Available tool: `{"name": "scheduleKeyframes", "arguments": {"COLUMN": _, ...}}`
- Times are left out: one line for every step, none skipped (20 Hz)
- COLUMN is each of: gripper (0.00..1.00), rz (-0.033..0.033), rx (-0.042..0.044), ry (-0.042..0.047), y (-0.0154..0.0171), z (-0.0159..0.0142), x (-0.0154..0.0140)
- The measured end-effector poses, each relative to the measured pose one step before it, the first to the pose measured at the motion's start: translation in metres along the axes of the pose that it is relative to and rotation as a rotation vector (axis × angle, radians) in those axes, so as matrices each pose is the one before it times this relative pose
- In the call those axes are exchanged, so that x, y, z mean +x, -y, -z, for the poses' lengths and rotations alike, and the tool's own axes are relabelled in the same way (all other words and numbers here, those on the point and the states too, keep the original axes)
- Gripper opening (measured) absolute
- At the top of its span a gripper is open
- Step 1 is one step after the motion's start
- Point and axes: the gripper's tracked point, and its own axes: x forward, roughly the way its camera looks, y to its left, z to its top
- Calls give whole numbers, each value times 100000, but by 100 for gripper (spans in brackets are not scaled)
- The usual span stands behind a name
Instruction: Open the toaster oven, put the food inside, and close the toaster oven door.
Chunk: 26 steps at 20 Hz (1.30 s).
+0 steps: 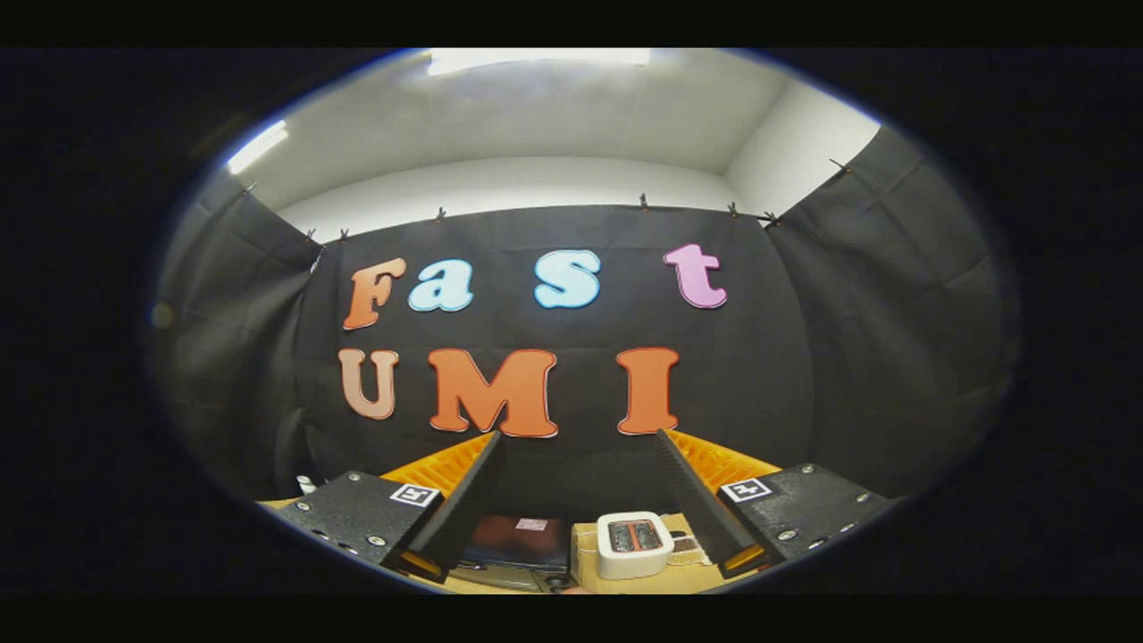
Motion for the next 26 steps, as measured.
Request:
{"name": "scheduleKeyframes", "arguments": {"gripper": 98, "rz": -70, "rx": -135, "ry": -352, "y": -61, "z": 222, "x": -121}}
{"name": "scheduleKeyframes", "arguments": {"gripper": 98, "rz": 292, "rx": -348, "ry": -563, "y": 5, "z": 167, "x": -115}}
{"name": "scheduleKeyframes", "arguments": {"gripper": 98, "rz": 171, "rx": -226, "ry": -445, "y": -110, "z": 228, "x": 30}}
{"name": "scheduleKeyframes", "arguments": {"gripper": 98, "rz": -271, "rx": -329, "ry": -456, "y": -229, "z": 245, "x": -37}}
{"name": "scheduleKeyframes", "arguments": {"gripper": 98, "rz": -2, "rx": -602, "ry": -897, "y": -116, "z": 422, "x": 83}}
{"name": "scheduleKeyframes", "arguments": {"gripper": 98, "rz": 406, "rx": -817, "ry": -1205, "y": -105, "z": 640, "x": 96}}
{"name": "scheduleKeyframes", "arguments": {"gripper": 98, "rz": 971, "rx": -611, "ry": -2010, "y": 131, "z": 986, "x": 182}}
{"name": "scheduleKeyframes", "arguments": {"gripper": 99, "rz": -204, "rx": 283, "ry": -2360, "y": -393, "z": 970, "x": 232}}
{"name": "scheduleKeyframes", "arguments": {"gripper": 99, "rz": -284, "rx": 1222, "ry": -2727, "y": -615, "z": 1235, "x": 237}}
{"name": "scheduleKeyframes", "arguments": {"gripper": 99, "rz": -923, "rx": 1660, "ry": -3164, "y": -624, "z": 1322, "x": 321}}
{"name": "scheduleKeyframes", "arguments": {"gripper": 99, "rz": -653, "rx": 1570, "ry": -2945, "y": -566, "z": 1421, "x": 402}}
{"name": "scheduleKeyframes", "arguments": {"gripper": 99, "rz": -235, "rx": 785, "ry": -3204, "y": -374, "z": 1458, "x": 439}}
{"name": "scheduleKeyframes", "arguments": {"gripper": 99, "rz": -52, "rx": 357, "ry": -2799, "y": -454, "z": 1479, "x": 610}}
{"name": "scheduleKeyframes", "arguments": {"gripper": 99, "rz": -370, "rx": -73, "ry": -2785, "y": -565, "z": 1378, "x": 565}}
{"name": "scheduleKeyframes", "arguments": {"gripper": 99, "rz": -539, "rx": 13, "ry": -2339, "y": -770, "z": 1406, "x": 569}}
{"name": "scheduleKeyframes", "arguments": {"gripper": 99, "rz": -1473, "rx": 1, "ry": -2033, "y": -916, "z": 1318, "x": 561}}
{"name": "scheduleKeyframes", "arguments": {"gripper": 99, "rz": -1434, "rx": -421, "ry": -2074, "y": -1099, "z": 1449, "x": 529}}
{"name": "scheduleKeyframes", "arguments": {"gripper": 99, "rz": -1714, "rx": -664, "ry": -3069, "y": -1147, "z": 1723, "x": 719}}
{"name": "scheduleKeyframes", "arguments": {"gripper": 99, "rz": -1613, "rx": -788, "ry": -2458, "y": -1189, "z": 1539, "x": 808}}
{"name": "scheduleKeyframes", "arguments": {"gripper": 99, "rz": -1119, "rx": -592, "ry": -3353, "y": -968, "z": 1740, "x": 809}}
{"name": "scheduleKeyframes", "arguments": {"gripper": 99, "rz": -1333, "rx": -388, "ry": -2600, "y": -958, "z": 1621, "x": 699}}
{"name": "scheduleKeyframes", "arguments": {"gripper": 99, "rz": 130, "rx": -185, "ry": -2870, "y": -580, "z": 1433, "x": 673}}
{"name": "scheduleKeyframes", "arguments": {"gripper": 99, "rz": -207, "rx": -289, "ry": -2550, "y": -683, "z": 1196, "x": 763}}
{"name": "scheduleKeyframes", "arguments": {"gripper": 99, "rz": 395, "rx": -919, "ry": -2336, "y": -460, "z": 1187, "x": 739}}
{"name": "scheduleKeyframes", "arguments": {"gripper": 99, "rz": 149, "rx": -1121, "ry": -2190, "y": -359, "z": 1107, "x": 683}}
{"name": "scheduleKeyframes", "arguments": {"gripper": 99, "rz": 256, "rx": -927, "ry": -2236, "y": -321, "z": 948, "x": 519}}
